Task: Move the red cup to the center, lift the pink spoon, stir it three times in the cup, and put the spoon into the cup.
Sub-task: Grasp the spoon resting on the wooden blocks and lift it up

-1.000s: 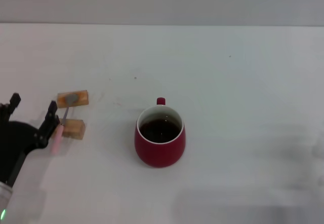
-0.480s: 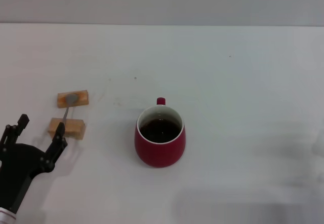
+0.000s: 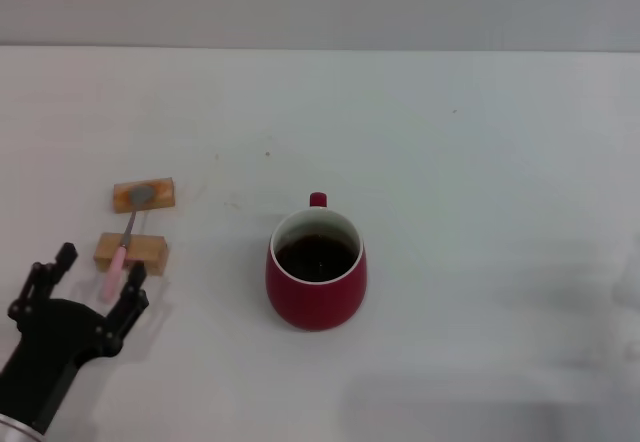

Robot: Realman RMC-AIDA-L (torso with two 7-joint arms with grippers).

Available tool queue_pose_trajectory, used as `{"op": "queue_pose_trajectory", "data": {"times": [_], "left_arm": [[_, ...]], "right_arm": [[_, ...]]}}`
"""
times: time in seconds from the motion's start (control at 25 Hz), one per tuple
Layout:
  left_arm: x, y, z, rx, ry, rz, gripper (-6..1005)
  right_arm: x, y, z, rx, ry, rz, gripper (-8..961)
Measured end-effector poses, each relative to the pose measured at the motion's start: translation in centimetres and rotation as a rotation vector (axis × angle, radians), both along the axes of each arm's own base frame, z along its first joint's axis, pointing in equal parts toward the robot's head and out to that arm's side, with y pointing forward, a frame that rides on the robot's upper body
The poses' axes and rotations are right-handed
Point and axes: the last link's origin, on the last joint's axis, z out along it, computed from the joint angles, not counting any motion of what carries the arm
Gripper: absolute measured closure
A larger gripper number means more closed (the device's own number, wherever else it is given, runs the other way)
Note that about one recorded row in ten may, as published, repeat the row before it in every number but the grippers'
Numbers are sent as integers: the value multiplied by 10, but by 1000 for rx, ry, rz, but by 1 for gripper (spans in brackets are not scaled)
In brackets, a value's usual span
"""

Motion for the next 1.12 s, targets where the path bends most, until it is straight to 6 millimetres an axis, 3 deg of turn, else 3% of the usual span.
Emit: {"op": "queue_pose_trajectory", "data": {"times": [1.12], "left_arm": [[-6,7,-9,-65,37,34,216]], "right_arm": [[-1,-3,-2,-9,1,5,953]]}}
